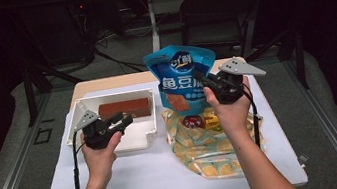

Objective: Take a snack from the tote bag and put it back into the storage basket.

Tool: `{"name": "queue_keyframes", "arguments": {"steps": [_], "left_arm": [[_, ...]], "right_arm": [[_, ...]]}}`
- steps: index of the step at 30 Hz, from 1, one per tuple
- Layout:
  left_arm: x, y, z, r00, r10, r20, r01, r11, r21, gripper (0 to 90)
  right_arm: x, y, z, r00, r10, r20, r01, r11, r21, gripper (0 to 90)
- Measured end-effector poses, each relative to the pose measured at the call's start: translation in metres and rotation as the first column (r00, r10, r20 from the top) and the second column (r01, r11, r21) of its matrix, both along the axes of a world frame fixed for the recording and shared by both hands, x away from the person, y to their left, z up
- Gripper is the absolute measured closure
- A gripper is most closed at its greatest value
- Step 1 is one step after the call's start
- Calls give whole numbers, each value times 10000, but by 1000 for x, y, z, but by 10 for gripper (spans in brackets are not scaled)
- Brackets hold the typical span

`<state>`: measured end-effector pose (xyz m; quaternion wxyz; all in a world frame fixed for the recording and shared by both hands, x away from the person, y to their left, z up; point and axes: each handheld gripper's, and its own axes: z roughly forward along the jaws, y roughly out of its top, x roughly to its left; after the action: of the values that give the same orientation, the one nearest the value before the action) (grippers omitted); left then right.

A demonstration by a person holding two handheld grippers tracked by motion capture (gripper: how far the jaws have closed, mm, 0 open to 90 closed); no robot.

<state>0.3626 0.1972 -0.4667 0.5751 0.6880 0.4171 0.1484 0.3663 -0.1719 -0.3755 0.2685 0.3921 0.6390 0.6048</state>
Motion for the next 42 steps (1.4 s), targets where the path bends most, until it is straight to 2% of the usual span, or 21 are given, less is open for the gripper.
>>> {"name": "queue_keyframes", "arguments": {"steps": [6,12,18,24,27,30,33,36,39,40,42], "left_arm": [[2,-11,11,9995,-207,240,210,9997,-100,518],[5,-27,24,9973,-524,518,526,9986,-18,514],[8,-42,40,9925,-914,807,913,9958,52,498],[12,-64,51,9878,-1173,1021,1161,9931,174,470],[13,-73,57,9856,-1246,1142,1250,9922,41,463],[12,-81,61,9825,-1306,1331,1304,9914,108,462],[12,-88,64,9810,-1286,1454,1260,9917,267,461],[12,-92,67,9827,-1129,1468,1102,9936,267,478],[10,-99,70,9817,-1086,1562,1055,9940,284,536],[8,-102,71,9825,-927,1614,868,9953,434,532],[7,-104,73,9831,-763,1662,713,9968,356,585]], "right_arm": [[-1,5,-1,9998,173,-37,-173,9998,-14,900],[-4,7,-1,9996,265,-39,-265,9996,27,900],[-6,9,0,9992,404,-32,-404,9992,27,900],[-7,13,-1,9984,566,-64,-566,9984,36,900],[-8,15,-1,9979,635,-98,-635,9980,-12,900],[-9,16,-1,9976,683,-78,-683,9977,-11,900],[-9,16,-2,9971,745,-143,-746,9972,-85,900],[-10,17,-4,9967,797,-169,-797,9968,-30,900],[-11,19,-6,9956,922,-162,-921,9957,33,900],[-11,20,-7,9954,944,-164,-945,9955,-34,900],[-11,20,-8,9956,917,-166,-914,9957,161,900]]}}
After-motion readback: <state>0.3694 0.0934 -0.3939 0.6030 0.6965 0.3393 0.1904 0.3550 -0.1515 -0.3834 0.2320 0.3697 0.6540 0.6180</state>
